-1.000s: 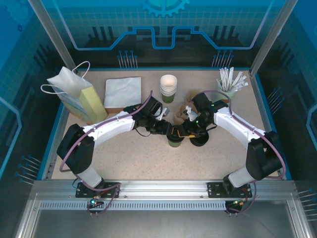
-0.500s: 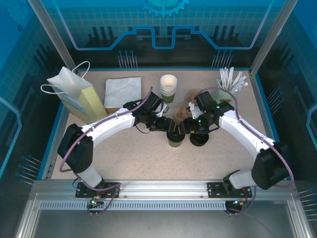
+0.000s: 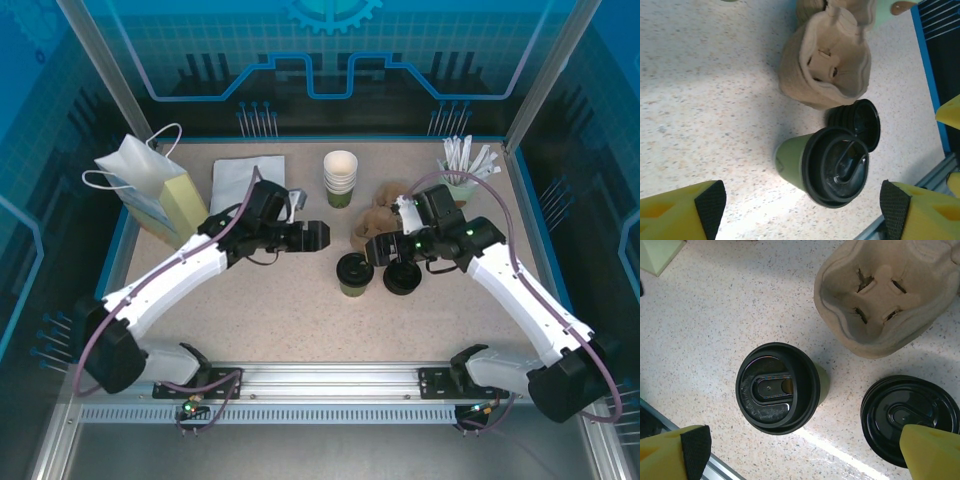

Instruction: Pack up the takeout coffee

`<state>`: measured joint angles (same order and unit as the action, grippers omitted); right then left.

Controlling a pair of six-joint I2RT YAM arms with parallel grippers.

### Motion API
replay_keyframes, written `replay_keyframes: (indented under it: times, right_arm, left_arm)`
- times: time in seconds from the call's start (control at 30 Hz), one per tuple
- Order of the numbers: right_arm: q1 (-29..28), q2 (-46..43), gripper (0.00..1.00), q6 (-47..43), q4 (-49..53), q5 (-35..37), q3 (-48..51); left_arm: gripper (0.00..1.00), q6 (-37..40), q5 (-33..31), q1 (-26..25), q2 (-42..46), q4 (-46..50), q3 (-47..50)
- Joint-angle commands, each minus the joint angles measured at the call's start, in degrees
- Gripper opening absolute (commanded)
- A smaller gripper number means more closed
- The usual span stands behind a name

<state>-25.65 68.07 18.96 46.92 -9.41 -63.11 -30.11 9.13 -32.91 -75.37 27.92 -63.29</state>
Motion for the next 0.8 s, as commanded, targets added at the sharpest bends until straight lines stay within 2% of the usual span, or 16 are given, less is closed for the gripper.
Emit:
replay_keyframes:
  times: [0.0,0.17,0.33,0.53,0.77]
  right_arm:
    - [-3.66,2.85,1.00,-1.91,2.33,0.88,-1.74]
    - [-11.27,10.51,1.00,-3.56,7.99,8.52,-7.39]
    - [-15.46,16.89,1.00,-4.25,10.41,11.86,-11.65]
    - [-17.56,22.56,1.00,-5.49,12.92,14.13,-14.95]
    - [-17.94,25.30,1.00,-5.78,14.07,15.19,-15.99]
  left_arm:
    - [0.92,-3.30,-5.04,0.89,4.42,-3.61,4.23]
    - [0.98,-4.02,-7.43,2.41,8.55,-3.15,7.29]
    - [0.99,-4.15,-8.37,3.43,11.01,-2.40,9.02]
    - [0.99,-4.21,-8.74,4.08,12.22,-2.15,10.26]
    - [0.99,-4.17,-8.75,4.32,12.36,-2.00,10.77]
